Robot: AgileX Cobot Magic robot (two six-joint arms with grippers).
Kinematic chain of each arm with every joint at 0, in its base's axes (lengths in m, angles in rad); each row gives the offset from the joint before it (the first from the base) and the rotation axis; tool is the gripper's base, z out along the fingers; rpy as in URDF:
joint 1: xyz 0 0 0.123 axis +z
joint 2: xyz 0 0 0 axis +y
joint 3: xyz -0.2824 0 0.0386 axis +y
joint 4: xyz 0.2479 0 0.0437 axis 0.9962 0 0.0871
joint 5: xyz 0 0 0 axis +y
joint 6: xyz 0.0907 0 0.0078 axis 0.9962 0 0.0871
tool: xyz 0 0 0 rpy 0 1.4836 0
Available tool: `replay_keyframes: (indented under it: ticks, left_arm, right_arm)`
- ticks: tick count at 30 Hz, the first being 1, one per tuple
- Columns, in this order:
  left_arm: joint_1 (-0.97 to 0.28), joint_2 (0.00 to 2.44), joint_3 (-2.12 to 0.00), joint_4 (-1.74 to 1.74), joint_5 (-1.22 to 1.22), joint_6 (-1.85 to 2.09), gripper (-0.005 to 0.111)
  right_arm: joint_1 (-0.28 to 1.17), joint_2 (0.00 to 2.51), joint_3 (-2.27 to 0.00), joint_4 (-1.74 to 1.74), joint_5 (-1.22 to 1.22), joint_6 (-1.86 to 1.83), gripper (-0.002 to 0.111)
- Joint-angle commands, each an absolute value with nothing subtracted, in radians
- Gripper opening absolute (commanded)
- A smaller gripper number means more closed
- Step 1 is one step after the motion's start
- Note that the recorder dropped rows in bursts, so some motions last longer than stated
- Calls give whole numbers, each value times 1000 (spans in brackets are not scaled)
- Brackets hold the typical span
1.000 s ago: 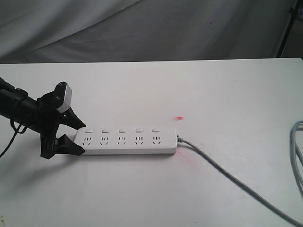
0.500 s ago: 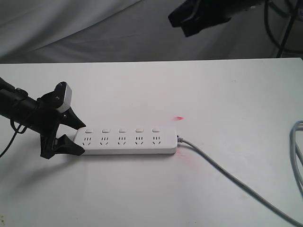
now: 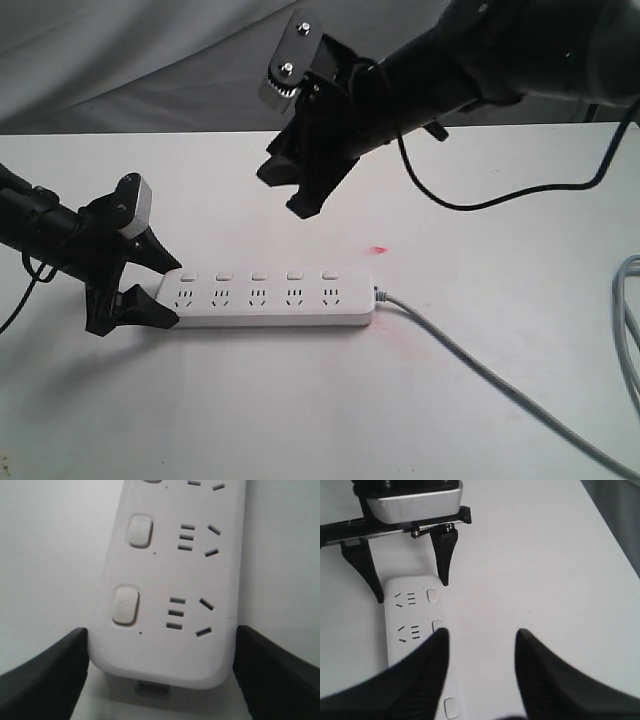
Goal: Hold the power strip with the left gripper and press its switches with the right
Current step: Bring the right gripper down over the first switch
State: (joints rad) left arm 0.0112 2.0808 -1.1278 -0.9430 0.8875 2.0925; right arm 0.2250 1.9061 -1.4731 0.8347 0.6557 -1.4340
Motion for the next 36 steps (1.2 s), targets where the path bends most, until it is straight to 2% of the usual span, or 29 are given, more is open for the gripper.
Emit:
replay_keyframes:
  ticks: [1, 3, 11, 21, 27, 36]
  left_arm:
    - [5, 2082, -1134, -961, 889, 2095, 0]
    - [5, 2082, -1134, -961, 889, 2095, 0]
    - [5, 2082, -1134, -961, 889, 2095, 0]
    - [5, 2082, -1134, -961, 889, 2095, 0]
    - [5, 2082, -1134, -961, 889, 2095, 0]
    - [5, 2082, -1134, -961, 889, 2095, 0]
  right_arm:
    - [260, 1944, -1480, 824, 607, -1491, 65]
    - [271, 1958, -1480, 811, 600, -1491, 70]
    - [284, 1960, -1480, 825, 506, -1482, 69]
    - [292, 1962, -1480, 861, 512, -1487, 69]
    - [327, 2069, -1480, 934, 492, -1610, 69]
    - [328, 2266, -1729, 992, 634, -1607, 69]
